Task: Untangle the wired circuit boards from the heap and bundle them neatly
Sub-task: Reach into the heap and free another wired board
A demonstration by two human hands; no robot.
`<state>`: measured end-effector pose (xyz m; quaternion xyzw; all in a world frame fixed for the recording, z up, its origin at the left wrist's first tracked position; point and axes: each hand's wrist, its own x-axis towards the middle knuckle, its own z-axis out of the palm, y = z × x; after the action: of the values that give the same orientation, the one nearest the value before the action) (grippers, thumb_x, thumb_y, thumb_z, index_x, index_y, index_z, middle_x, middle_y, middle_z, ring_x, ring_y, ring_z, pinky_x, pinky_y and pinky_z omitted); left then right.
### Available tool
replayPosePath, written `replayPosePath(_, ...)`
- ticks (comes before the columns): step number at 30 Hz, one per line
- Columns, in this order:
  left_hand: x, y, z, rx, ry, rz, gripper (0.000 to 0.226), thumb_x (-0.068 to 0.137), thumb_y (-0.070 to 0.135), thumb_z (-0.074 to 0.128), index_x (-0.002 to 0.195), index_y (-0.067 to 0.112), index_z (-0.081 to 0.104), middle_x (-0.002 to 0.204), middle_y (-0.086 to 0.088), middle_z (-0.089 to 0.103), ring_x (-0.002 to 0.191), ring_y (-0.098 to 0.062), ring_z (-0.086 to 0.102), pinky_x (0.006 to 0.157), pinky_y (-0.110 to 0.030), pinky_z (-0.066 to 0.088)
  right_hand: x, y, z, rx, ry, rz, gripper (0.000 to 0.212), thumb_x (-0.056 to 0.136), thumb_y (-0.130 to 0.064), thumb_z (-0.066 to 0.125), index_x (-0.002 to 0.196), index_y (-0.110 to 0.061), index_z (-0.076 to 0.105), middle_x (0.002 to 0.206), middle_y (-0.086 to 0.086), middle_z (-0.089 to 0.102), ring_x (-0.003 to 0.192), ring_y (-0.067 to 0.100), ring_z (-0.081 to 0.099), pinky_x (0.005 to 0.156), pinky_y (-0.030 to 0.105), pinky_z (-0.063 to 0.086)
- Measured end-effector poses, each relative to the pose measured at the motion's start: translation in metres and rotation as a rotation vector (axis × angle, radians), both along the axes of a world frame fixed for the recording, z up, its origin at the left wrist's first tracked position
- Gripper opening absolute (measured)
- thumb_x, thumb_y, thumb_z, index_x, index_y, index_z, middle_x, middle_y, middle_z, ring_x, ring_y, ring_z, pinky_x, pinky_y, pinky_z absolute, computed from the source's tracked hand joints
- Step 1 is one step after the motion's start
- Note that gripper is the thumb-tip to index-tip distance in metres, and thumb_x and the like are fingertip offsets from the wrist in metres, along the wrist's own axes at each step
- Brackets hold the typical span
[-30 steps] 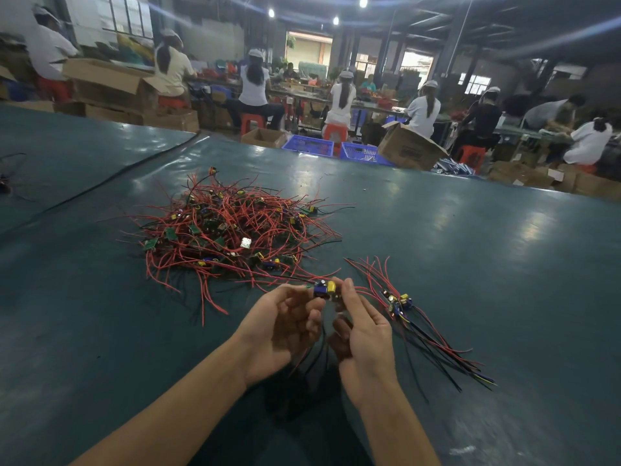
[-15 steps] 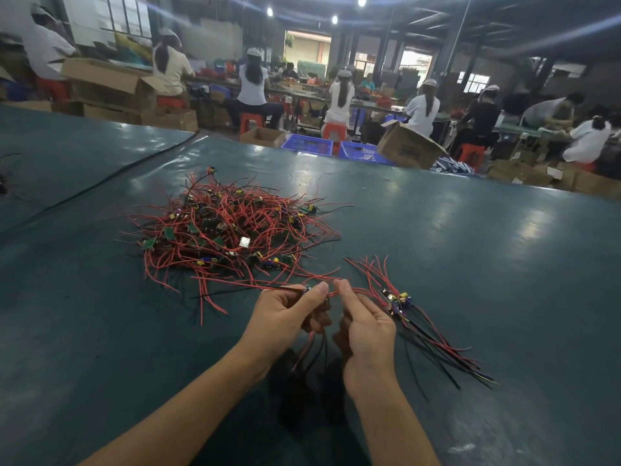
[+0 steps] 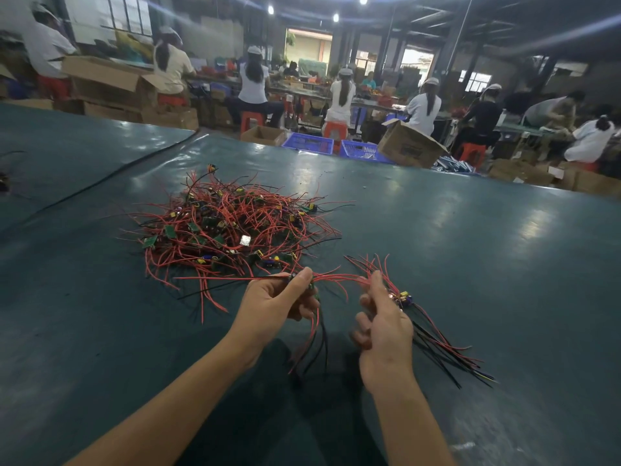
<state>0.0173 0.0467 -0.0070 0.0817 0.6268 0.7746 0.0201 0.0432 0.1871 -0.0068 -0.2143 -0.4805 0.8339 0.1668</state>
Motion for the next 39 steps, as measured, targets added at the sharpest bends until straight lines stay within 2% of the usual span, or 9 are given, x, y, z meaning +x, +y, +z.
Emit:
replayPosePath(6, 0.002, 0.004, -0.007, -0.170, 0.128, -0.099, 0.044, 0.080, 0.050, 0.067, 0.066, 0.009, 0.072, 0.064, -0.011, 0.069, 0.056, -0.016, 0.062, 0.060, -0.027, 0.051, 0.007, -0.033, -0.002, 0.166, 0.058, 0.173, 0.025, 0.088, -0.027, 0.069, 0.067, -0.018, 0.079, 0.060, -0.001, 0.067, 0.051, 0.011, 0.057, 0.046, 0.021, 0.048)
replayPosePath(9, 0.000, 0.001, -0.006, -0.172, 0.158, -0.092, 0.039, 0.086, 0.043, 0.063, 0.063, 0.013, 0.071, 0.061, -0.007, 0.069, 0.055, -0.016, 0.062, 0.059, -0.024, 0.051, 0.000, -0.014, 0.002, 0.098, -0.015, -0.019, 0.023, 0.089, -0.029, 0.069, 0.069, -0.021, 0.079, 0.051, -0.012, 0.048, 0.040, 0.003, 0.035, 0.039, 0.017, 0.030)
replayPosePath(13, 0.001, 0.000, -0.004, -0.245, 0.213, -0.080, 0.038, 0.085, 0.041, 0.062, 0.063, 0.011, 0.069, 0.063, -0.005, 0.071, 0.056, -0.013, 0.064, 0.060, -0.023, 0.051, -0.003, 0.010, 0.005, -0.026, 0.004, -0.132, 0.021, 0.091, -0.029, 0.067, 0.076, -0.017, 0.075, 0.056, -0.010, 0.046, 0.035, 0.002, 0.023, 0.034, 0.016, 0.018)
replayPosePath(20, 0.002, -0.004, -0.008, -0.575, 0.482, 0.264, 0.032, 0.089, 0.046, 0.057, 0.067, 0.025, 0.065, 0.062, 0.015, 0.063, 0.056, -0.002, 0.057, 0.057, -0.019, 0.044, 0.007, -0.014, 0.001, 0.299, -0.061, 0.307, 0.032, 0.082, -0.051, 0.068, 0.074, -0.022, 0.079, 0.060, -0.008, 0.062, 0.043, 0.005, 0.045, 0.038, 0.017, 0.032)
replayPosePath(23, 0.007, -0.003, -0.010, -0.660, 0.650, 0.180, 0.019, 0.096, 0.035, 0.055, 0.097, 0.023, 0.070, 0.084, 0.011, 0.067, 0.073, -0.008, 0.062, 0.068, -0.033, 0.053, 0.009, -0.024, 0.001, 0.351, 0.029, 0.295, 0.022, 0.086, -0.039, 0.068, 0.075, -0.024, 0.078, 0.069, -0.001, 0.071, 0.059, 0.013, 0.061, 0.053, 0.025, 0.050)
replayPosePath(27, 0.009, -0.004, -0.013, -0.891, 0.796, 0.019, 0.055, 0.092, 0.027, 0.051, 0.145, 0.016, 0.042, 0.123, 0.006, 0.059, 0.102, -0.016, 0.062, 0.084, -0.034, 0.052, 0.010, -0.017, 0.003, 0.318, 0.076, 0.173, 0.011, 0.089, -0.023, 0.069, 0.082, -0.017, 0.076, 0.078, 0.005, 0.075, 0.072, 0.019, 0.071, 0.060, 0.036, 0.058)
replayPosePath(30, 0.008, -0.005, -0.014, -0.939, 0.818, -0.053, 0.064, 0.092, 0.023, 0.054, 0.151, 0.013, 0.030, 0.136, 0.003, 0.054, 0.110, -0.021, 0.059, 0.093, -0.038, 0.048, 0.010, -0.011, 0.009, 0.238, 0.152, 0.052, 0.013, 0.091, -0.013, 0.066, 0.081, -0.014, 0.074, 0.073, 0.003, 0.073, 0.066, 0.017, 0.070, 0.052, 0.028, 0.056)
replayPosePath(34, 0.002, -0.009, -0.019, -0.986, 0.767, -0.006, 0.057, 0.092, 0.030, 0.050, 0.146, 0.016, 0.040, 0.142, 0.003, 0.047, 0.128, -0.017, 0.045, 0.108, -0.035, 0.037, 0.011, 0.004, 0.017, 0.122, 0.222, -0.089, 0.012, 0.094, -0.014, 0.063, 0.086, -0.011, 0.072, 0.070, 0.001, 0.069, 0.060, 0.017, 0.068, 0.046, 0.028, 0.054)
replayPosePath(39, -0.009, -0.012, -0.039, -1.246, 0.625, -0.047, 0.059, 0.098, 0.050, 0.040, 0.151, 0.029, 0.028, 0.162, 0.004, 0.009, 0.146, -0.013, 0.009, 0.115, -0.035, 0.016, 0.014, 0.022, 0.022, 0.537, 0.262, -0.330, 0.007, 0.095, -0.022, 0.063, 0.091, -0.024, 0.069, 0.072, -0.006, 0.070, 0.063, 0.013, 0.069, 0.041, 0.027, 0.051)
